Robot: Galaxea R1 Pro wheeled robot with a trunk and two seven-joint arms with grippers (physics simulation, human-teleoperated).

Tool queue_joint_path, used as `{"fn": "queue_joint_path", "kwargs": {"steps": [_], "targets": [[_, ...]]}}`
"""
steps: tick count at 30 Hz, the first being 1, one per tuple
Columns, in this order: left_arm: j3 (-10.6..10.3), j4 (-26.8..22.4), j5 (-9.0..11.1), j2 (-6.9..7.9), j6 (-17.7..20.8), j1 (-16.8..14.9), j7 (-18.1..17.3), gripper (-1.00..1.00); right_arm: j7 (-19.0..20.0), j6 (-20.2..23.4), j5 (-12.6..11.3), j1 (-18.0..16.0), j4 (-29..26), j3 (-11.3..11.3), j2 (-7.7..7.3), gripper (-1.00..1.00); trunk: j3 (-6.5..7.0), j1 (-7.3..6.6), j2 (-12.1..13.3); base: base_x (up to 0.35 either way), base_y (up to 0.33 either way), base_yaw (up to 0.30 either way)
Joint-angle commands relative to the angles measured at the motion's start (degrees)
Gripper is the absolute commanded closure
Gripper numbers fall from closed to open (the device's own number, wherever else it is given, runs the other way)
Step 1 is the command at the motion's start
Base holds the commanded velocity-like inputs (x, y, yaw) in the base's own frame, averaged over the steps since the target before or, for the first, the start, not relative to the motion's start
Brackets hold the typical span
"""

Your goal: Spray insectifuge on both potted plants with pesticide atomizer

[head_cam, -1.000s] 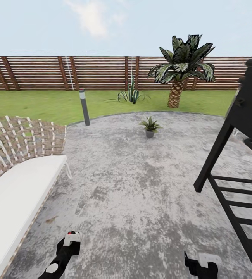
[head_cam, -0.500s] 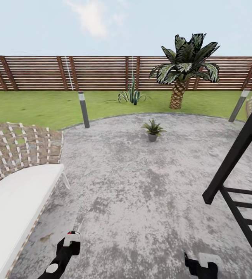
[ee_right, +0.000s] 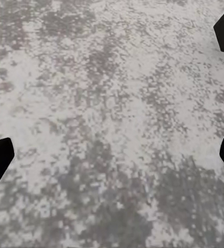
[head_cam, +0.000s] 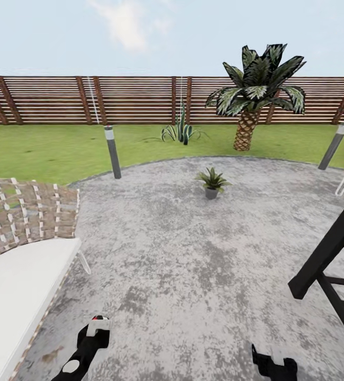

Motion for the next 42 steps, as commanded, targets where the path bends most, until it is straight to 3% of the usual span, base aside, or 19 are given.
{"fn": "queue_joint_path", "kwargs": {"steps": [1, 42], "targets": [[0.2, 0.0, -0.4, -0.03, -0.2, 0.0, 0.0, 1.00, -0.2, -0.2, 0.2, 0.0, 0.0, 0.0, 0.01, -1.00, -0.05, 0.02, 0.0, 0.338, 0.000, 0.000], [0.2, 0.3, -0.4, -0.03, -0.2, 0.0, 0.0, 1.00, -0.2, -0.2, 0.4, 0.0, 0.0, 0.0, 0.01, -1.00, -0.05, 0.02, 0.0, 0.338, 0.000, 0.000]]}}
